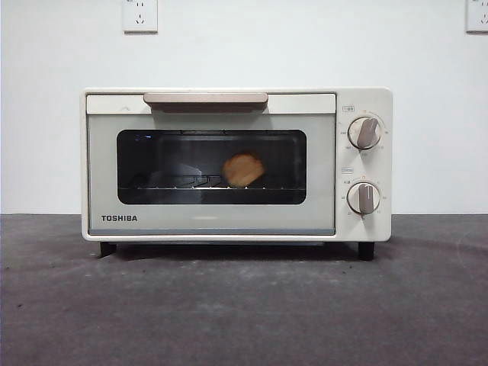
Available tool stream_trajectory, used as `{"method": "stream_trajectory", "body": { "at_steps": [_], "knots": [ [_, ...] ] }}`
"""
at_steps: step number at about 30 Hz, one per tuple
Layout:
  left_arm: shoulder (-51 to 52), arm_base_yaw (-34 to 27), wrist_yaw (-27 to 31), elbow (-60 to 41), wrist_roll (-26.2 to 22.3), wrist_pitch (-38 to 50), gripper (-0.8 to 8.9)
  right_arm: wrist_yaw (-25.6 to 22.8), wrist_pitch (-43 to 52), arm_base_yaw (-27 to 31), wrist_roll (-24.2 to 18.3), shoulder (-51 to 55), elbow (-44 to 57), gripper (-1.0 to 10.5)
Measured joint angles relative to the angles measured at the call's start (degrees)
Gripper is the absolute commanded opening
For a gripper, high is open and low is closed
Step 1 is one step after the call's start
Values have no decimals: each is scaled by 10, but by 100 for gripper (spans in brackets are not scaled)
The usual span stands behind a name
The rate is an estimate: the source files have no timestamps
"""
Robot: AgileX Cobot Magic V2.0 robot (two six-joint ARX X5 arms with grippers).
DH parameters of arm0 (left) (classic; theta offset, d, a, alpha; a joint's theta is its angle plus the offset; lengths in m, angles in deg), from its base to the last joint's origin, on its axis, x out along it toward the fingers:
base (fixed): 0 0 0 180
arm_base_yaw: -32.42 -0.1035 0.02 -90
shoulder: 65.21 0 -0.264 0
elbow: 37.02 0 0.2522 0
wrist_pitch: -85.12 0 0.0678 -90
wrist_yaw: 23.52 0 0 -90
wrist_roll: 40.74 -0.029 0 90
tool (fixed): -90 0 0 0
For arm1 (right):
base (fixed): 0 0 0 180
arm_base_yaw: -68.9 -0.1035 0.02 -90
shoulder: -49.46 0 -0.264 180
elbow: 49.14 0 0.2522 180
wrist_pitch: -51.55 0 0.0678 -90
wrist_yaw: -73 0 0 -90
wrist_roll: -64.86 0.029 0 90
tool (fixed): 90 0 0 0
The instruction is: The left arm flap open the oven, the right arm pick bread and place it into oven, the left arm flap close the oven
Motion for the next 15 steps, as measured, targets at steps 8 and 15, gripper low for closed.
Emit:
{"method": "stream_trajectory", "body": {
  "at_steps": [8,15],
  "knots": [
    [0,0,0,0,-1,0,19,22,212,206,-44,81,192,23],
    [0,0,0,0,-1,0,19,114,409,383,-133,195,471,22]
  ]
}}
